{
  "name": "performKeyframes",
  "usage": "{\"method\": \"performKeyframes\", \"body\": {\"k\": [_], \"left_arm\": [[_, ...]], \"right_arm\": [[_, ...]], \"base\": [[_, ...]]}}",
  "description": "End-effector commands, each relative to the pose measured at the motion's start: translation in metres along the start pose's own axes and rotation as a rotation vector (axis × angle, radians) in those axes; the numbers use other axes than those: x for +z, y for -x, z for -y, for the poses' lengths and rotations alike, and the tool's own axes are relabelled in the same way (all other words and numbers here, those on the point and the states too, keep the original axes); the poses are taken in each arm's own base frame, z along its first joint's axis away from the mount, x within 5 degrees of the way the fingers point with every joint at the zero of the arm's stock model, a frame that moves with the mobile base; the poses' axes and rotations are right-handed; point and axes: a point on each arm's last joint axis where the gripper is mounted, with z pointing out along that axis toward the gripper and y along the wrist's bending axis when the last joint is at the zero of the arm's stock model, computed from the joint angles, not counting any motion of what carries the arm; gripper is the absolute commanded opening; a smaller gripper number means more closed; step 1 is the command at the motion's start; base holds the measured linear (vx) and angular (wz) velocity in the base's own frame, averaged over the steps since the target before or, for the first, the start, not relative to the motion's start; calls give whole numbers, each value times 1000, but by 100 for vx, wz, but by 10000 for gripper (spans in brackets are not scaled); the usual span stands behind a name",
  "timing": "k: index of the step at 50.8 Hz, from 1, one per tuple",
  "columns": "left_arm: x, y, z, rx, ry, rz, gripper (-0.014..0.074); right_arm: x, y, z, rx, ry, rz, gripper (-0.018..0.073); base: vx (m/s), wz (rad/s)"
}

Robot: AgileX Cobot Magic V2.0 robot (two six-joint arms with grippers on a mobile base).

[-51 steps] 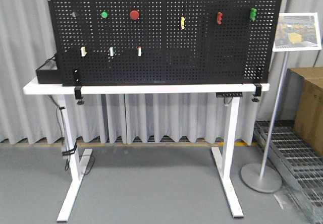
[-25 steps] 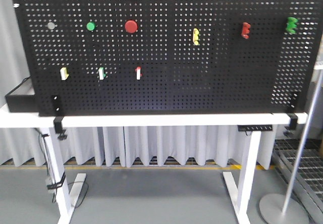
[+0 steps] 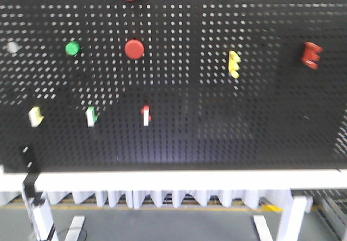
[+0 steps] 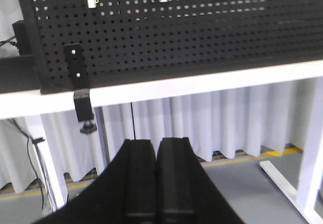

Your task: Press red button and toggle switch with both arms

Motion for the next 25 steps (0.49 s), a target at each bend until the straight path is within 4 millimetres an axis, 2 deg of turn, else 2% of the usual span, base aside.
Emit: {"method": "performKeyframes", "body": {"k": [1, 25], "left_arm": [[0, -3, 0, -4, 1, 62, 2], [0, -3, 0, -4, 1, 62, 2]], "right_arm": [[-1, 4, 0, -13, 0, 86, -3], [-1, 4, 0, -13, 0, 86, -3]], "base": [[46, 3], [39, 0]]}}
